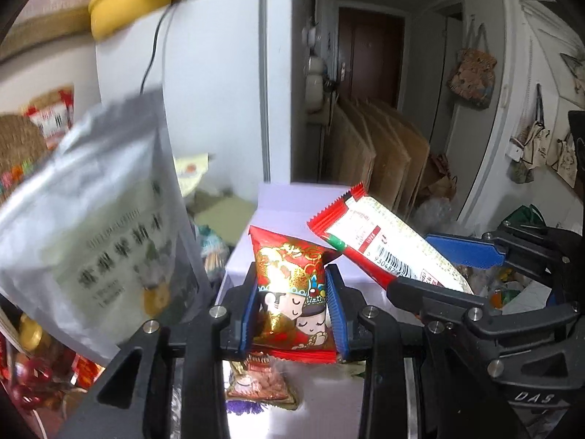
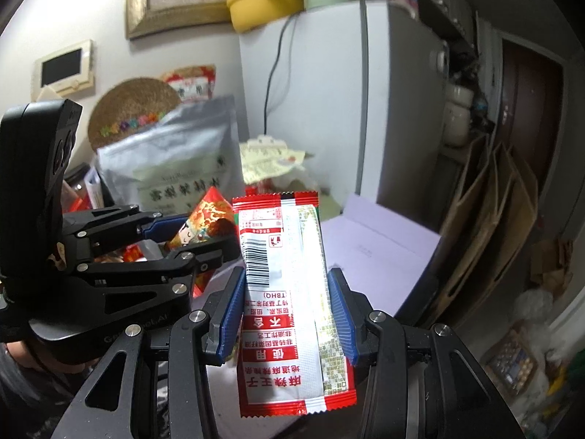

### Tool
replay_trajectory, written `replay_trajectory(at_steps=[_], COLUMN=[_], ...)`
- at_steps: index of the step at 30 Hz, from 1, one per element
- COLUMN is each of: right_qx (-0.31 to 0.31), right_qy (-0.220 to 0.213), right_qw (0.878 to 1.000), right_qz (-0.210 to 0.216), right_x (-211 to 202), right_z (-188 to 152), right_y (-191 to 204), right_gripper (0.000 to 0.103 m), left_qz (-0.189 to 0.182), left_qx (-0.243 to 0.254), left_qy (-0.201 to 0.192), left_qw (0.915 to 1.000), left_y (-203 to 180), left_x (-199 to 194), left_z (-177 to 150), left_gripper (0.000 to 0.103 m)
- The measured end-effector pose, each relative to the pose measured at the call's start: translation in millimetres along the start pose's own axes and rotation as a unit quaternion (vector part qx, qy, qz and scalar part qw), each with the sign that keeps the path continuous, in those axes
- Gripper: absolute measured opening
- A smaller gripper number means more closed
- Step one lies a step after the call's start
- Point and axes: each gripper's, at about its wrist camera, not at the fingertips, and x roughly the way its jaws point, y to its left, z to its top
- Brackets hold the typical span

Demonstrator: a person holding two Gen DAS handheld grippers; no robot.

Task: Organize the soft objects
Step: 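Lower the cartoon packet and wrapper into the box with both grippers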

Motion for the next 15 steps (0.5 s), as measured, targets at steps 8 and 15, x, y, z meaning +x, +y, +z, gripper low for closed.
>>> replay_trajectory(at_steps=[8,15], right_qx=[0.006,0.013], right_qy=[0.051,0.089], right_qw=[0.999,0.996], right_qz=[-0.002,0.0], right_x=[39.8,63.7], right_z=[-14.1,-31.7], right_y=[-3.0,-6.8], right_gripper=[0.044,0.044], left_qz=[0.012,0.009], left_qx=[-0.004,-0.01], left_qy=[0.045,0.086], left_qw=[0.9989,0.9962], left_y=[8.0,11.9], left_x=[32.6,56.9], left_z=[-21.3,-40.5], left_gripper=[0.033,0.033])
